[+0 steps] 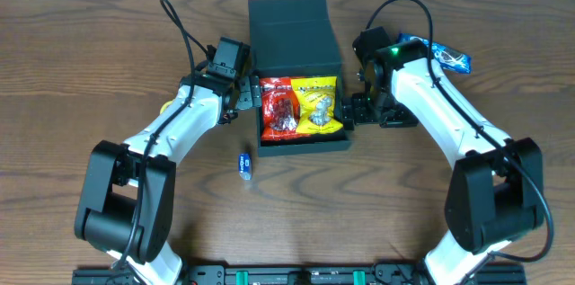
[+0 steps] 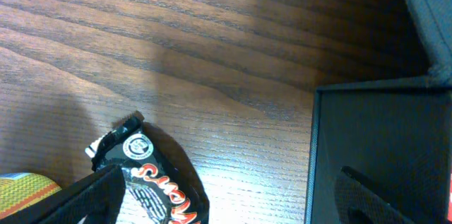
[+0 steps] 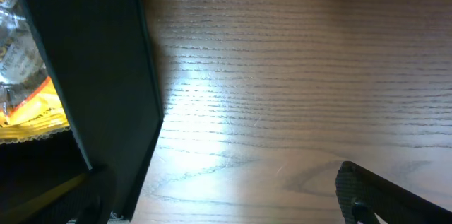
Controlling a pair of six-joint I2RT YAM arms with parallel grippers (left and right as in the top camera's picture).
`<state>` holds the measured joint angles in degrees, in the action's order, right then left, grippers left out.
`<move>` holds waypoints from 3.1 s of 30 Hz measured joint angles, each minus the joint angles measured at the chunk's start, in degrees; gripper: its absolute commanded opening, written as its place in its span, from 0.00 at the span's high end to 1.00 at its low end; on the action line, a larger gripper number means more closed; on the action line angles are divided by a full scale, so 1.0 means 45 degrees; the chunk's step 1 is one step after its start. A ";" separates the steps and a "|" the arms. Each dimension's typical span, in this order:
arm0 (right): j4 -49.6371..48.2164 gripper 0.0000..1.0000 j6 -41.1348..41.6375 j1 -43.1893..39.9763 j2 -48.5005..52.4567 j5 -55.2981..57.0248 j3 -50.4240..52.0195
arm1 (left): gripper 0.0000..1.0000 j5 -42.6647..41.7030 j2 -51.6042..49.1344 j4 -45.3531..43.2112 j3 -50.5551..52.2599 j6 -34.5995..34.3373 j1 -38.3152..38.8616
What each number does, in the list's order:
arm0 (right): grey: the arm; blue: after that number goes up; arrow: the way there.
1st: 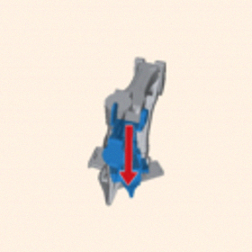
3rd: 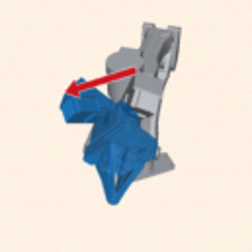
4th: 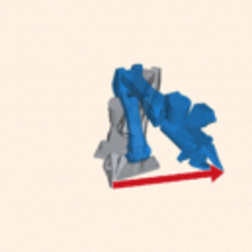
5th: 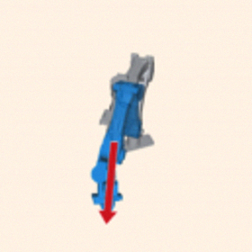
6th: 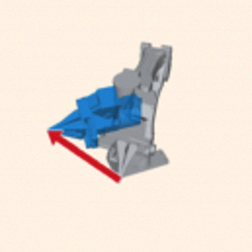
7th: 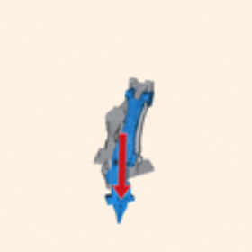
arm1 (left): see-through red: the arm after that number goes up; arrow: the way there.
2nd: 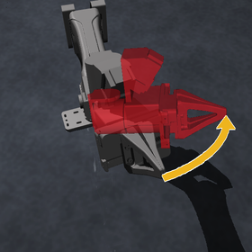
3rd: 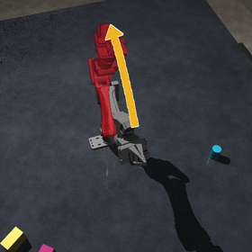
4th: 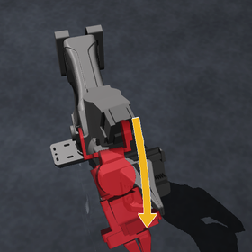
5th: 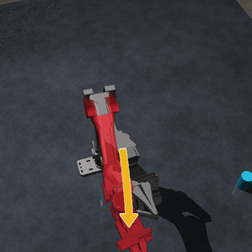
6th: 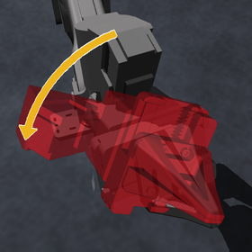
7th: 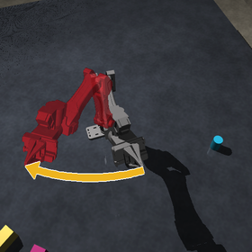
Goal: Pack container
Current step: 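Retract the left arm and move the right gripper to the Oreo pack, then close the right gripper on the blue Oreo pack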
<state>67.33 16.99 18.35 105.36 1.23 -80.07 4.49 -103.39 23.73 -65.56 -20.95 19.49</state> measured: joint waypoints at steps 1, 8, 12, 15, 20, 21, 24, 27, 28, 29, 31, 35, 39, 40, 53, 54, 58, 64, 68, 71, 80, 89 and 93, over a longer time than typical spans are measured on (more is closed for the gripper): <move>-0.0010 0.01 0.0073 0.0000 0.0000 0.0034 0.0000 | 0.05 0.0000 0.0000 0.0000 0.0000 0.0024 0.0000; -0.0155 0.01 0.0418 0.0078 -0.0554 0.0670 0.0005 | 0.05 0.0374 0.0063 0.0427 -0.0131 0.0500 0.0029; -0.0491 0.01 0.0131 0.0097 -0.2657 0.1049 0.0010 | 0.05 0.0510 0.1190 0.1234 -0.0316 0.0913 0.0053; -0.0573 0.01 -0.0520 -0.0257 -0.4075 0.1375 0.0000 | 0.05 0.0534 0.2846 0.1957 -0.0549 0.1005 0.0053; -0.1044 0.01 -0.3371 -0.2137 -0.4522 0.1724 0.0000 | 0.05 -0.0083 0.5731 0.3623 -0.0607 0.1049 0.0053; -0.1365 0.01 -0.4197 -0.2550 -0.4522 0.1681 0.0000 | 0.05 -0.0389 0.6329 0.4017 -0.0607 0.1054 0.0053; -0.2905 0.01 -0.7159 -0.3866 -0.4517 0.0355 -0.0097 | 0.05 -0.1161 0.7703 0.5294 -0.0636 0.1049 0.0053; -0.3662 0.01 -0.9005 -0.4750 -0.4318 -0.1214 -0.0835 | 0.05 -0.1749 0.8340 0.6557 -0.0661 0.1049 0.0053; -0.3725 0.01 -0.9408 -0.4974 -0.4143 -0.1540 -0.1219 | 0.05 -0.1928 0.8451 0.6902 -0.0665 0.1054 0.0053; -0.3662 0.01 -0.9860 -0.5207 -0.3852 -0.1836 -0.1807 | 0.05 -0.2123 0.8548 0.7257 -0.0665 0.1083 0.0053; -0.3109 0.01 -1.0569 -0.5552 -0.3050 -0.2186 -0.2987 | 0.05 -0.2560 0.8709 0.7640 -0.0665 0.1195 0.0053; -0.1190 0.01 -1.1876 -0.5877 0.0087 -0.2569 -0.6358 | 0.05 -0.3458 0.9369 0.8019 -0.0665 0.1477 0.0136; -0.0486 0.01 -1.2424 -0.5994 0.2730 -0.2701 -0.8675 | 0.05 -0.3735 1.0355 0.8082 -0.0665 0.1656 0.0321; -0.0267 0.01 -1.2546 -0.6037 0.3288 -0.2720 -0.9122 | 0.05 -0.3779 1.0700 0.8097 -0.0665 0.1719 0.0350; -0.0583 0.01 -1.3979 -0.6377 0.6732 -0.1151 -0.9986 | 0.05 -0.2900 1.3202 0.8306 -0.0680 0.2395 0.0359; -0.0695 0.01 -1.3998 -0.6392 0.6887 -0.1103 -1.0001 | 0.05 -0.2895 1.3192 0.8306 -0.0680 0.2390 0.0359; -0.0933 0.01 -1.4086 -0.6455 0.7470 -0.0947 -1.0006 | 0.05 -0.2715 1.3163 0.8252 -0.0680 0.2385 0.0359; -0.0957 0.01 -1.4134 -0.6455 0.7747 -0.0933 -1.0006 | 0.05 -0.2516 1.2973 0.8208 -0.0680 0.2385 0.0359; -0.1122 0.01 -1.4129 -0.6455 0.7747 -0.0937 -1.0006 | 0.05 -0.2516 1.2891 0.8204 -0.0680 0.2385 0.0359; -0.1103 0.01 -1.4124 -0.6455 0.7752 -0.0937 -1.0010 | 0.05 -0.2511 1.2891 0.8204 -0.0680 0.2385 0.0359; -0.1141 0.02 -1.3964 -0.6455 0.8378 -0.0937 -1.0030 | 0.05 -0.2511 1.2891 0.8204 -0.0680 0.2385 0.0359; -0.1117 0.37 -1.3561 -0.6455 0.8412 -0.0952 -1.0030 | 0.05 -0.2467 1.2891 0.8204 -0.0680 0.2390 0.0359; -0.1088 0.49 -1.3459 -0.6455 0.8412 -0.0952 -1.0030 | 0.05 -0.2429 1.2891 0.8204 -0.0680 0.2385 0.0359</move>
<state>62.43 -43.57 -10.70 143.22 -3.05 -125.21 -6.44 -45.39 60.64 -68.62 -10.22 21.10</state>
